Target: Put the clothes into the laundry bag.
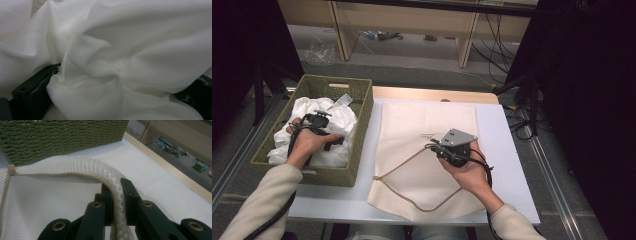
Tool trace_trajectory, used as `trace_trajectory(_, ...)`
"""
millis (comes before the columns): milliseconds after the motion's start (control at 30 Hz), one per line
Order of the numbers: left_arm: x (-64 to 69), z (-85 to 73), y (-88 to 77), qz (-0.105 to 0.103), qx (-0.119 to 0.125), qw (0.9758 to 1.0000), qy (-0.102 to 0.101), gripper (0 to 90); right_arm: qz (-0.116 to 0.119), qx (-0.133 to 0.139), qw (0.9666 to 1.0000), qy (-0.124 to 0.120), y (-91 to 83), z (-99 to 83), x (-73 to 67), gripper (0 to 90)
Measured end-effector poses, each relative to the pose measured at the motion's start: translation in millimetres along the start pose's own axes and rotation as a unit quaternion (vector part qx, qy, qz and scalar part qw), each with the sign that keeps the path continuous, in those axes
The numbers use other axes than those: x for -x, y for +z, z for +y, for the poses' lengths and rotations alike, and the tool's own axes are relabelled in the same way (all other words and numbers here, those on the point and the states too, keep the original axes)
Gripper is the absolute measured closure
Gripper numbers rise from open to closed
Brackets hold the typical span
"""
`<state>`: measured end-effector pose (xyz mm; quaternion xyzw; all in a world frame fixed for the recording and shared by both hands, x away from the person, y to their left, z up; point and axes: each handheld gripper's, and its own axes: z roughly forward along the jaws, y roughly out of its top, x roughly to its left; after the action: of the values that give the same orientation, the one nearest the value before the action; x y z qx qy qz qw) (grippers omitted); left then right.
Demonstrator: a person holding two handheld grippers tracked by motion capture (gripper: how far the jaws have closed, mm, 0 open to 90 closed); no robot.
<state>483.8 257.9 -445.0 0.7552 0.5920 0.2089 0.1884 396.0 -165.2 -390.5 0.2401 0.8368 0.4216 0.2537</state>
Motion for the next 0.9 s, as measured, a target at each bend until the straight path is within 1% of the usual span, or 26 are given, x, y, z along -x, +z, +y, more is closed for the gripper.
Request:
trace_trajectory(100, -1.8, -0.5, -0.3, -0.006, -0.006, 0.9999, -0.006, 8.5, 0.0, 0.0, 1.0, 0.0, 0.1, -0.1, 0.2, 82.1)
trace_trajectory(167, -3.8, -1.3, -0.7, -0.01, -0.012, 0.9999, -0.005, 15.8, 0.0, 0.0, 1.0, -0.001, 0.0, -0.1, 0.1, 82.1)
trace_trajectory(267, -6.7, -2.1, -1.1, -0.023, -0.011, 0.9996, -0.006, 27.2, 0.001, 0.0, 1.0, -0.001, -0.3, -0.1, 0.3, 82.1)
trace_trajectory(300, -8.2, -1.9, -2.1, -0.025, -0.014, 0.9996, -0.001, 32.6, 0.001, 0.0, 1.0, 0.0, -0.4, -0.1, 0.3, 82.1)
trace_trajectory(333, -9.3, -1.5, -3.1, -0.027, -0.015, 0.9995, 0.0, 40.0, 0.004, -0.004, 1.0, 0.006, -0.9, 0.0, 0.1, 82.2)
trace_trajectory(367, -11.5, -1.4, -4.3, -0.035, -0.015, 0.9993, 0.005, 46.3, 0.003, -0.004, 0.9999, 0.009, -1.1, -0.1, 0.0, 82.3)
trace_trajectory(400, -13.6, -0.9, -5.0, -0.041, -0.013, 0.999, 0.006, 53.0, -0.001, -0.002, 0.9999, 0.013, -0.9, -0.4, -0.7, 82.5)
trace_trajectory(433, -15.9, -0.3, -6.6, -0.05, -0.017, 0.9986, 0.007, 58.5, 0.001, -0.004, 0.9999, 0.011, -1.0, -0.3, -0.2, 82.7)
trace_trajectory(500, -20.0, 0.2, -8.5, -0.062, -0.014, 0.998, 0.006, 64.0, -0.001, -0.003, 0.9999, 0.011, -0.9, -0.4, -0.2, 83.1)
trace_trajectory(533, -22.0, -0.1, -9.0, -0.069, -0.006, 0.9976, 0.005, 65.8, -0.002, -0.003, 0.9999, 0.015, -0.6, -0.6, -0.6, 83.3)
trace_trajectory(600, -23.8, 0.1, -11.6, -0.071, -0.006, 0.9974, 0.004, 68.1, -0.001, -0.004, 0.9999, 0.016, -0.6, -0.6, -0.4, 83.5)
trace_trajectory(633, -26.4, -0.5, -16.1, -0.078, 0.014, 0.9968, 0.0, 69.4, -0.001, -0.004, 0.9999, 0.016, -0.5, -0.8, 0.1, 83.5)
trace_trajectory(667, -27.3, -0.4, -19.8, -0.077, 0.024, 0.9968, 0.001, 70.2, 0.001, -0.003, 0.9999, 0.011, -0.1, -0.7, 1.2, 83.6)
trace_trajectory(700, -28.0, -0.2, -24.5, -0.077, 0.036, 0.9964, -0.001, 70.8, -0.001, -0.003, 0.9999, 0.012, 0.0, -0.9, 1.5, 83.6)
trace_trajectory(733, -28.0, -0.2, -24.5, -0.077, 0.036, 0.9964, -0.001, 71.2, -0.001, -0.003, 0.9999, 0.012, 0.0, -0.9, 1.5, 83.6)
trace_trajectory(767, -29.5, 1.0, -35.3, -0.074, 0.066, 0.9951, -0.003, 71.5, 0.003, -0.003, 0.9999, 0.014, 0.2, -1.1, 2.3, 83.6)
trace_trajectory(833, -32.3, 3.4, -48.7, -0.07, 0.096, 0.9928, -0.004, 71.7, 0.001, -0.003, 0.9999, 0.013, 0.6, -1.5, 2.6, 83.6)
trace_trajectory(867, -35.0, 4.1, -56.7, -0.074, 0.109, 0.9912, 0.002, 71.8, 0.001, -0.003, 0.9999, 0.013, 0.7, -1.5, 2.7, 83.6)
trace_trajectory(900, -36.9, 4.8, -64.1, -0.075, 0.127, 0.989, 0.001, 71.8, 0.0, -0.003, 0.9999, 0.013, 0.5, -1.5, 2.7, 83.7)
